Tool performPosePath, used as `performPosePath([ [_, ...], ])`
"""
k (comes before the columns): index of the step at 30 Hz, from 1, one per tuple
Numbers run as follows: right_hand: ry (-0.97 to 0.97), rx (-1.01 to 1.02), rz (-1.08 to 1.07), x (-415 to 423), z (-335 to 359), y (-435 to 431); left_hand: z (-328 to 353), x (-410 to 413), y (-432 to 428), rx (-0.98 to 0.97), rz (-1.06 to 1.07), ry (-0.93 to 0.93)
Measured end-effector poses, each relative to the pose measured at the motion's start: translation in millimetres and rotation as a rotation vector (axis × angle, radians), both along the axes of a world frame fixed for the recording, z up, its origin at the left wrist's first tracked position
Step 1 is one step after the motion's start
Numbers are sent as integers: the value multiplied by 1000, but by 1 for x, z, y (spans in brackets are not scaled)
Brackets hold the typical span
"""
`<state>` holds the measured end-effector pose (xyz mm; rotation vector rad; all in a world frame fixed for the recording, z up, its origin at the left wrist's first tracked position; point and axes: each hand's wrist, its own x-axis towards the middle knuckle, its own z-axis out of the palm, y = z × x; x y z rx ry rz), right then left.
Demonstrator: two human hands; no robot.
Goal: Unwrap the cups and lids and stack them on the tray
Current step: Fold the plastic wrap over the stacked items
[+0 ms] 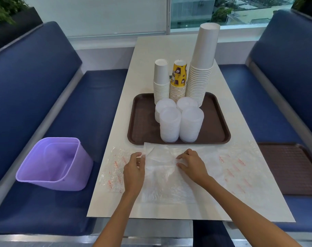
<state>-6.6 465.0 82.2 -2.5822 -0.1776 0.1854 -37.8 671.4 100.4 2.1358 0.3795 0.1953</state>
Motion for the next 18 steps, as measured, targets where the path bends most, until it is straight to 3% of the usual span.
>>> performPosePath([
  [3,2,20,-7,0,0,0,-4,-1,0,-33,-39,67],
  [8,2,64,-27,-3,0,-2,-1,-2,-9,60,-76,-67],
  [14,-201,207,-15,5,21,-4,13,-7,-8,129,-292,-194],
  [18,5,285,105,18,53,-2,22,-8,-4,103,-408,-223],
])
